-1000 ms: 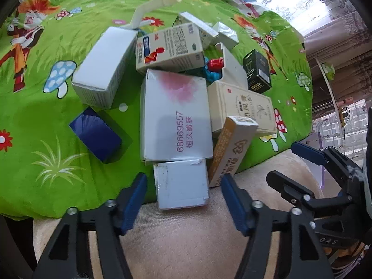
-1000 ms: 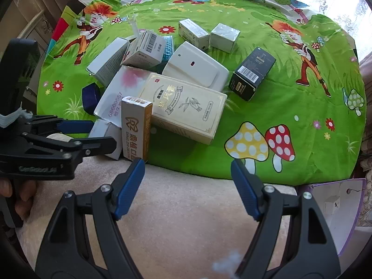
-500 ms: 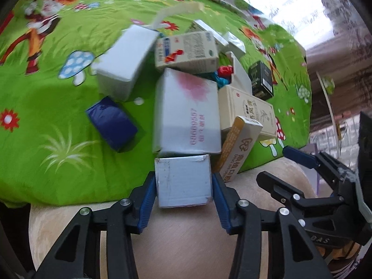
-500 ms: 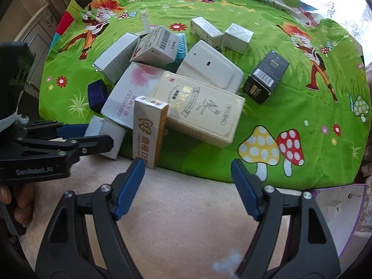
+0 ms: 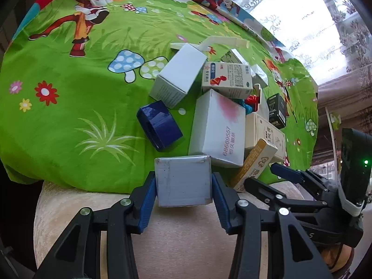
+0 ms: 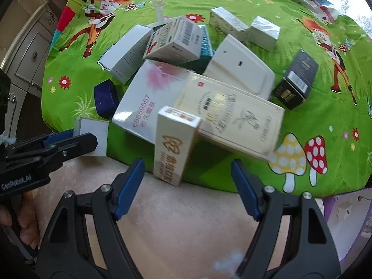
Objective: Organize rigid objects
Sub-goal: 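Grasp a small white box with the left tool while the right tool grasps a tall cream box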
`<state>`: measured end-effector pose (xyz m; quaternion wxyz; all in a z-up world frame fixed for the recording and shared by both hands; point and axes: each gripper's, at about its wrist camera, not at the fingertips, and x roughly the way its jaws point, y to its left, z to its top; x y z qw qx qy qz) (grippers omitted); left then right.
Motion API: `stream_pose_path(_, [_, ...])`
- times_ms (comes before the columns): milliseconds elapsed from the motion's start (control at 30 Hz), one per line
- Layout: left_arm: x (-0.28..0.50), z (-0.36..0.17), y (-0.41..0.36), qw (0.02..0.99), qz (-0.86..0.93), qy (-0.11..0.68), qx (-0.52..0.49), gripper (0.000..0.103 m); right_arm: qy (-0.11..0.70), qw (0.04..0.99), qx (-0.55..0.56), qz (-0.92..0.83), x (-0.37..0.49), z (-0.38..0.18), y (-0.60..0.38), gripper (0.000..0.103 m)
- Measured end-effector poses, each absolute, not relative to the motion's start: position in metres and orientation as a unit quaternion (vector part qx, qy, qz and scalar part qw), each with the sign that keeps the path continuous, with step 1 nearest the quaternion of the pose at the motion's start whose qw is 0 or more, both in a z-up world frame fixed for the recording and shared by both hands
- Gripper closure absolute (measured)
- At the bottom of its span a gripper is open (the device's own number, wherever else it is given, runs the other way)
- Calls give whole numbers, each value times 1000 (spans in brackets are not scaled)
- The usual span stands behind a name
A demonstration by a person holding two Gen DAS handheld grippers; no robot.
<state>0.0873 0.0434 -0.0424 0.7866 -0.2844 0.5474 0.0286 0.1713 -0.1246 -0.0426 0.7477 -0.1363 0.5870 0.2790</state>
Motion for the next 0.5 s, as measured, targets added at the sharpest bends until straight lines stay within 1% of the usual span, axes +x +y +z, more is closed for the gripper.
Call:
stream_pose_path(200, [87, -44, 46, 785, 35, 544, -294, 55, 594, 745, -141, 269, 179, -52, -109, 24])
stream_pose_path(300, [86, -43, 46, 787, 38, 544, -290, 55, 597, 744, -146, 265, 181, -56, -104, 29])
stream_pose_path(367, [86, -41, 45, 789, 41, 542, -285, 55, 598, 743, -149, 263, 181, -59, -102, 34])
stream_pose_path(433, [86, -40, 44, 792, 45, 541, -280, 55, 601, 740, -148, 262, 182, -62, -101, 49])
stream_pose_path(467, [86, -39, 43, 794, 48, 539, -275, 55, 605, 738, -146, 263, 183, -64, -101, 53])
stream_pose_path(500, [86, -37, 41, 797, 51, 538, -269, 55, 607, 736, -145, 263, 183, -65, -101, 61])
